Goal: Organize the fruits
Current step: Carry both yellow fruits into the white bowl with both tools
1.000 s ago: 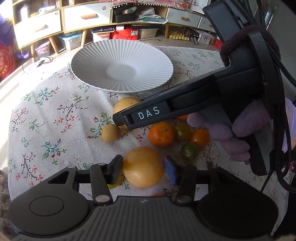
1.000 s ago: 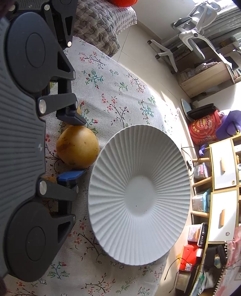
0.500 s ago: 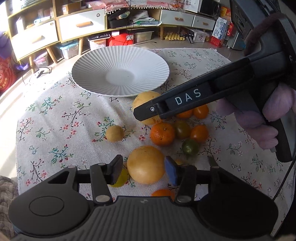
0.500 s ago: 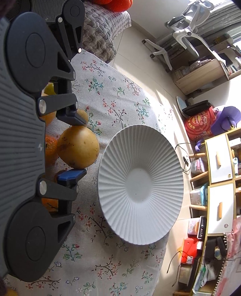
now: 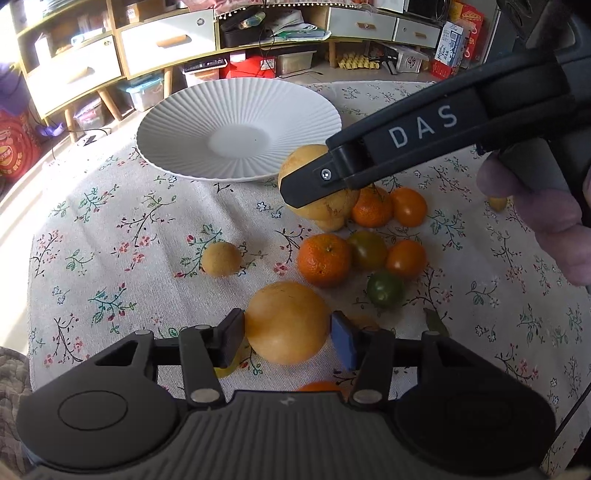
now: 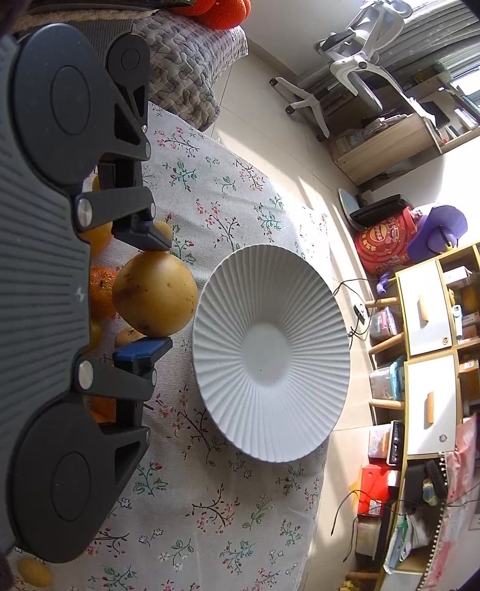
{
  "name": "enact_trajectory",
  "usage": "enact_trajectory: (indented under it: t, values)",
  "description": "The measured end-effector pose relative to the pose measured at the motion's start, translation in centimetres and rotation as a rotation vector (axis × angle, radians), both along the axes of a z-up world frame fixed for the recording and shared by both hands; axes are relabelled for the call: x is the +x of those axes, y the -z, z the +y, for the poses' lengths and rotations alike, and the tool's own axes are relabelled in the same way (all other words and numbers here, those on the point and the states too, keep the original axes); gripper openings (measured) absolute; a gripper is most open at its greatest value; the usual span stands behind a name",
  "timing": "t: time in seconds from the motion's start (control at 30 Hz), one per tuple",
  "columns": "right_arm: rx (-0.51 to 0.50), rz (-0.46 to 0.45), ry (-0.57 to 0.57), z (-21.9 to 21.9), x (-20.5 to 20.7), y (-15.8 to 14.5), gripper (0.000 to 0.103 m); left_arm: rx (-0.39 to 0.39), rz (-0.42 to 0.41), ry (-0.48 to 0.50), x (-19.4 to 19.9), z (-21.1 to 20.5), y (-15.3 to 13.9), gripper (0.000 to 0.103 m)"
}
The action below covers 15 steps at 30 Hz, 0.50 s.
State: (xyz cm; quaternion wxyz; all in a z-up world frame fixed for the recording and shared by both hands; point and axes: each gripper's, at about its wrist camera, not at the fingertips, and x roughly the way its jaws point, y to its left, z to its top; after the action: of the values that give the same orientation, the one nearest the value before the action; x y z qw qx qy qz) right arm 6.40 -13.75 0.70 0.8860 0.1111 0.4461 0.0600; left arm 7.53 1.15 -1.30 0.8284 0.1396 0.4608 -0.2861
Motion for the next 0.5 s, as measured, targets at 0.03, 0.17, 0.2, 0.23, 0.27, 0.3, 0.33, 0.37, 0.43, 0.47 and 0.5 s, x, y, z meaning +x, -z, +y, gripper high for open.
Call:
enact_trajectory:
  t: [0.03, 0.17, 0.2, 0.23, 0.27, 0.3, 0.33, 0.37, 0.43, 0.47, 0.5]
  values:
    - [0.002, 0.002, 0.001, 0.0, 0.1, 0.1, 0.047, -0.005, 0.001, -0.011, 0.1, 0.0, -0.1, 0.039]
    - [-0.001, -0.013, 0.011, -0.1, -0.2, -0.4, 0.047, -0.020, -0.006, -0.046, 0.3, -0.5, -0.8, 0.038]
    - [0.002, -0.022, 0.014, -0.3, -0.4, -0.6, 0.047, -0.025, -0.010, -0.050, 0.2, -0.6, -1.0, 0.038]
    - [0.005, -0.028, 0.019, -0.4, -0.5, -0.8, 0.047, -0.031, -0.015, -0.056, 0.2, -0.6, -1.2, 0.038]
    - [0.006, -0.035, 0.024, -0.5, -0.6, -1.0, 0.047, -0.035, -0.021, -0.058, 0.2, -0.7, -1.4, 0.038]
    - [0.007, -0.040, 0.029, -0.6, -0.6, -1.1, 0.047, -0.039, -0.028, -0.061, 0.2, -0.7, -1.6, 0.038]
    - [0.007, -0.046, 0.033, -0.7, -0.5, -1.2, 0.047, -0.042, -0.034, -0.072, 0.3, -0.7, -1.7, 0.038]
    - [0.006, -0.050, 0.038, -0.9, -0.5, -1.3, 0.047, -0.042, -0.036, -0.086, 0.4, -0.7, -1.7, 0.038]
    - [0.002, -0.057, 0.044, -1.0, -0.2, -1.4, 0.047, -0.048, -0.039, -0.116, 0.8, -0.7, -1.8, 0.038]
    - [0.000, -0.060, 0.046, -1.0, -0.1, -1.5, 0.047, -0.051, -0.040, -0.128, 1.0, -0.6, -1.9, 0.038]
    - [0.001, -0.064, 0.050, -1.2, 0.1, -1.5, 0.047, -0.058, -0.043, -0.142, 1.3, -0.7, -2.2, 0.038]
